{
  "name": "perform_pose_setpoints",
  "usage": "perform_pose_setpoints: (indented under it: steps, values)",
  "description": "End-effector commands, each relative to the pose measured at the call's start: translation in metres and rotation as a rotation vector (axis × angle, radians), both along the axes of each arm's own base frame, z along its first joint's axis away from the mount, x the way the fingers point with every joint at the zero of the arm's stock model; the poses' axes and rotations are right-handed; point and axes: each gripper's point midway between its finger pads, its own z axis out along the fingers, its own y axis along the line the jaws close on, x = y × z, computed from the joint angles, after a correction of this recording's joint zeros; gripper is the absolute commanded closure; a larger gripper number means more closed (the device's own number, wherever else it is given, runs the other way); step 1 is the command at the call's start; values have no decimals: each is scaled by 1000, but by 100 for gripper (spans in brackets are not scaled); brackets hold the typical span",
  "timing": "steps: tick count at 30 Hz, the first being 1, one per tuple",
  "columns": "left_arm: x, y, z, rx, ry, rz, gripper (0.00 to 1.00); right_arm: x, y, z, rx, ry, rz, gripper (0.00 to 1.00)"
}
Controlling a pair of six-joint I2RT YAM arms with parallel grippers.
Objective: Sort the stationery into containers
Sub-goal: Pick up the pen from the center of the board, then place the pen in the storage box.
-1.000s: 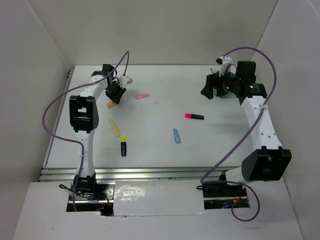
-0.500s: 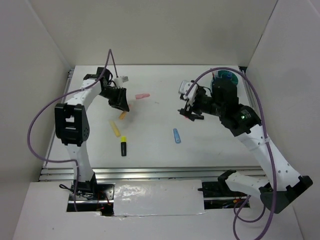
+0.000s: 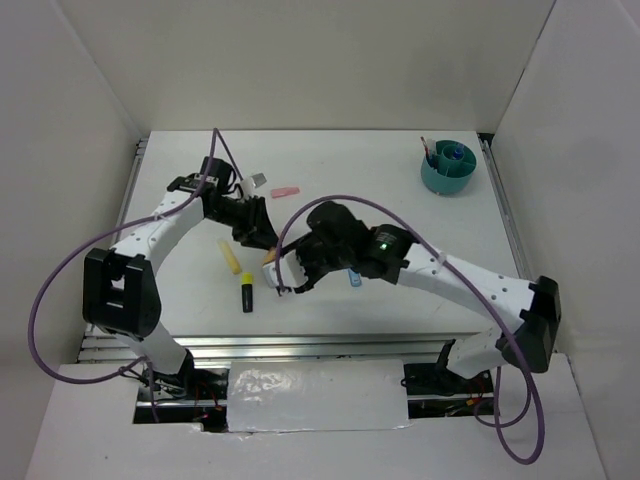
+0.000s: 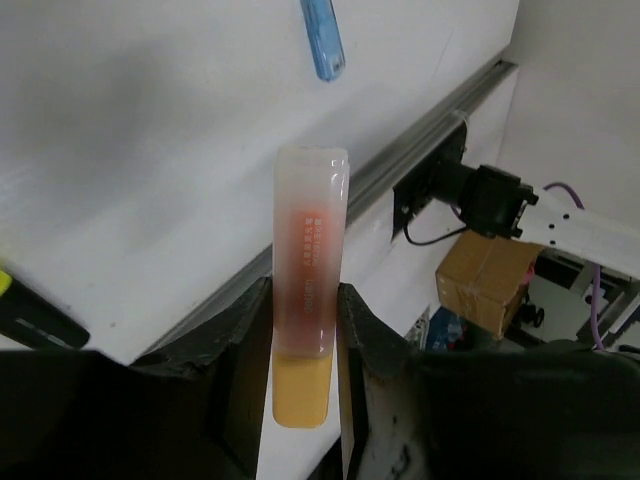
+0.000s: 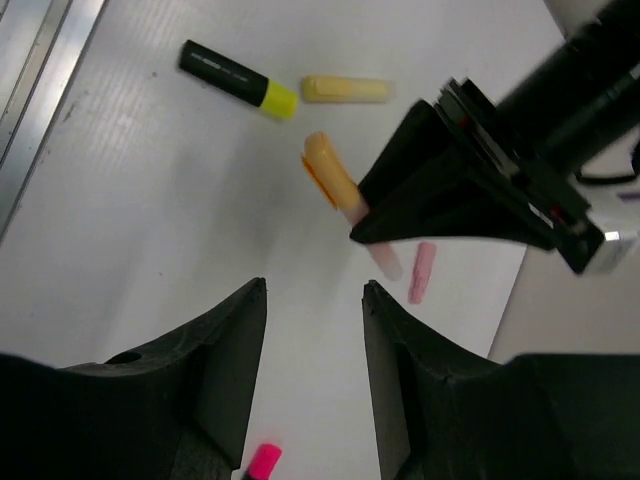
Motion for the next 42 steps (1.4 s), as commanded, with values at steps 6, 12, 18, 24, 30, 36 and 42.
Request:
perform_pose_setpoints:
  steps: [6, 12, 18, 24, 30, 36, 42]
  values:
    - [-29, -24, 36, -112, -48, -55, 100, -5, 48, -27, -121, -200, 215, 49]
    - [-39, -30, 34, -149, -19, -74, 100, 5, 65, -42, -143, -228, 230, 48]
    - [-40, -32, 37, -160, -17, -86, 100, 17, 67, -50, -170, -234, 211, 54]
    - [-36, -30, 35, -148, -45, -75, 75, 13, 61, -40, -128, -245, 195, 98]
    - [-22, -12, 50, -119, -164, -14, 1, 22, 35, 19, 76, -85, -55, 100]
    - [-4, 5, 57, -104, -246, 34, 1, 106, -78, 85, 475, 194, -575, 100]
    - [7, 3, 63, -109, -298, 43, 1, 170, -222, 124, 977, 108, -1035, 100]
